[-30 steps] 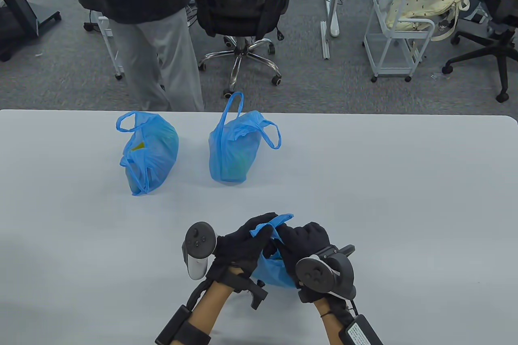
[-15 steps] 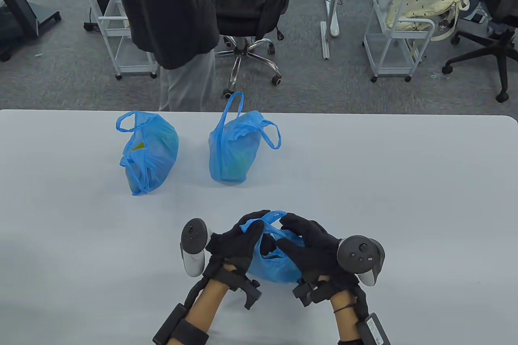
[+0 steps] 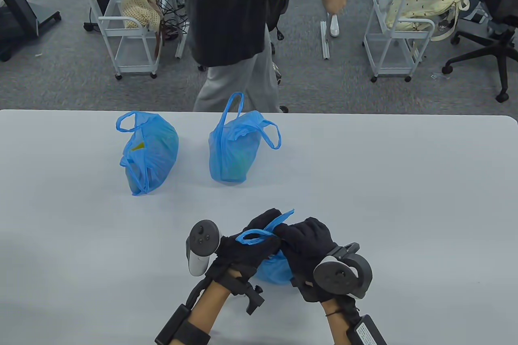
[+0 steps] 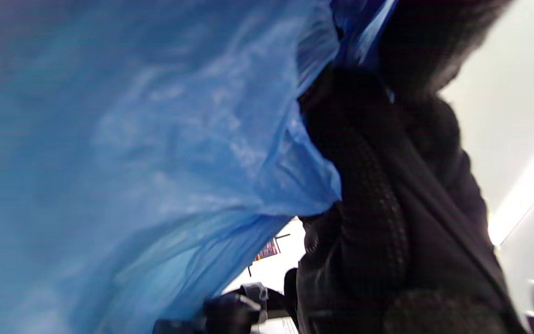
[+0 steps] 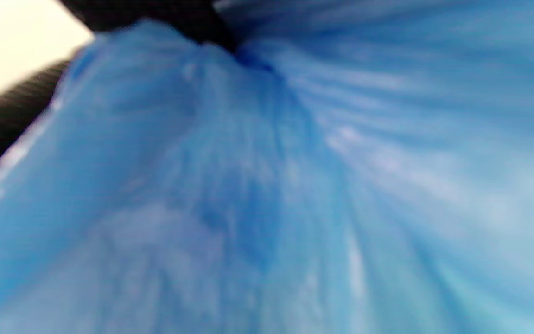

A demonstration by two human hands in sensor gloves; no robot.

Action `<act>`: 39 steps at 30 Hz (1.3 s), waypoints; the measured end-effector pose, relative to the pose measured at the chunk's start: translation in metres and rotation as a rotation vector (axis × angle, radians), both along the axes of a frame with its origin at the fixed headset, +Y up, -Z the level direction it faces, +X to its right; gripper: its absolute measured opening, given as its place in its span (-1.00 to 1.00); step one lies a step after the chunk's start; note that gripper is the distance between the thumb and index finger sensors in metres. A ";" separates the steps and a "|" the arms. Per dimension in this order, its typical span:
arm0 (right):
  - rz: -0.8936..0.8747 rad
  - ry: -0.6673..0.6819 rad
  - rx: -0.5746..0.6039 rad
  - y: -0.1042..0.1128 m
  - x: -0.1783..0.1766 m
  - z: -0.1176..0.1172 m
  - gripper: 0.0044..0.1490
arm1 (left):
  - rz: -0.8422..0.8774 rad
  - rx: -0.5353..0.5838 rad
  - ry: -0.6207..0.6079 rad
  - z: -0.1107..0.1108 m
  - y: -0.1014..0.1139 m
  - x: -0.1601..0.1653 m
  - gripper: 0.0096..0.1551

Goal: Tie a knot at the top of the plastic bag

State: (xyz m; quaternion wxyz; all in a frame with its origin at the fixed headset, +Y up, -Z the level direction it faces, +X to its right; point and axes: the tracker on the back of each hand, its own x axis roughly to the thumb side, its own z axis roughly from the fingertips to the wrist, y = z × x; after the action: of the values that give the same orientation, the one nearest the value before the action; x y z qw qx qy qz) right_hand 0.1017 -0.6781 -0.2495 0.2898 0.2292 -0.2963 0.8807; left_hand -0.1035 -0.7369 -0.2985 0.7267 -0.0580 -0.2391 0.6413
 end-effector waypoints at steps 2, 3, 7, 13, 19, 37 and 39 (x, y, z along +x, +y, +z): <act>0.007 0.004 -0.019 0.000 -0.002 0.000 -0.57 | 0.014 -0.001 0.029 -0.001 0.000 -0.003 -0.44; -0.005 0.014 -0.046 -0.001 -0.001 -0.002 -0.56 | 0.019 -0.005 0.034 -0.001 0.000 -0.004 -0.47; -0.202 0.086 -0.192 -0.009 0.012 -0.011 -0.42 | 0.081 -0.024 0.026 -0.001 0.000 -0.004 -0.53; -0.524 0.065 -0.263 -0.013 0.037 -0.015 -0.20 | 0.030 0.034 -0.012 -0.001 0.004 -0.002 -0.50; -0.556 0.049 -0.246 -0.009 0.033 -0.011 -0.37 | -0.009 0.056 -0.056 0.001 0.007 0.005 -0.50; -0.541 0.085 -0.143 -0.004 0.030 -0.008 -0.56 | 0.370 -0.269 -0.187 -0.009 -0.015 -0.001 -0.52; -0.510 0.097 -0.140 -0.004 0.028 -0.007 -0.57 | 0.384 -0.282 -0.185 -0.009 -0.016 -0.001 -0.52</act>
State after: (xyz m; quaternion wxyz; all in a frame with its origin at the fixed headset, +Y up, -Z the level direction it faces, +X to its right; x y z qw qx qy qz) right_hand 0.1300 -0.6820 -0.2566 0.5313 0.1686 -0.2685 0.7856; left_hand -0.1048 -0.7529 -0.3073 0.5516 -0.1705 -0.2194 0.7864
